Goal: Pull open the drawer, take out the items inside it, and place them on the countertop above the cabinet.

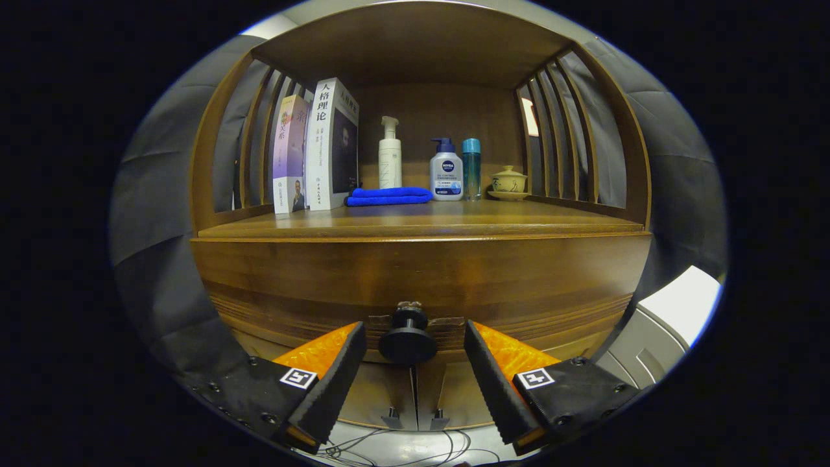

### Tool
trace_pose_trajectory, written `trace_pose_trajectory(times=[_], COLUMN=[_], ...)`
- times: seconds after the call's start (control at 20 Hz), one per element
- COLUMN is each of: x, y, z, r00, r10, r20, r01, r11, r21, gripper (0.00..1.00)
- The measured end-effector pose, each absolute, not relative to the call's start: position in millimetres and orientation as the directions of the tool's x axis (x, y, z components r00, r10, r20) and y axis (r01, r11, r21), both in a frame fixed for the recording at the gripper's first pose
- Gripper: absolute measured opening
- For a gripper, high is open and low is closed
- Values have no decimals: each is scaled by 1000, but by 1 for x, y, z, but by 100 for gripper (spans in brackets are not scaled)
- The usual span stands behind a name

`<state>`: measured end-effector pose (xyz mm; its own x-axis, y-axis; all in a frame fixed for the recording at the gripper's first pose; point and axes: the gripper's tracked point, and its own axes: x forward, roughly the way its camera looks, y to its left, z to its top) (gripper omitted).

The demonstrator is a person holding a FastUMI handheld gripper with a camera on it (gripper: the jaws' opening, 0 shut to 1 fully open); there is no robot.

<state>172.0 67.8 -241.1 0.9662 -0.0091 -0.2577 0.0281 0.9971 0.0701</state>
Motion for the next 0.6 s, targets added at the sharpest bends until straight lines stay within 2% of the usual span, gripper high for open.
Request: trace_pose_trajectory(times=[0.2,0.6], x=[175,175], y=[72,69], z=[-244,-249], r00=[968,966], r10=[-5,-13], r20=[-251,-259], r01=[19,26], r11=[998,999], r21=[53,44], gripper=[60,30])
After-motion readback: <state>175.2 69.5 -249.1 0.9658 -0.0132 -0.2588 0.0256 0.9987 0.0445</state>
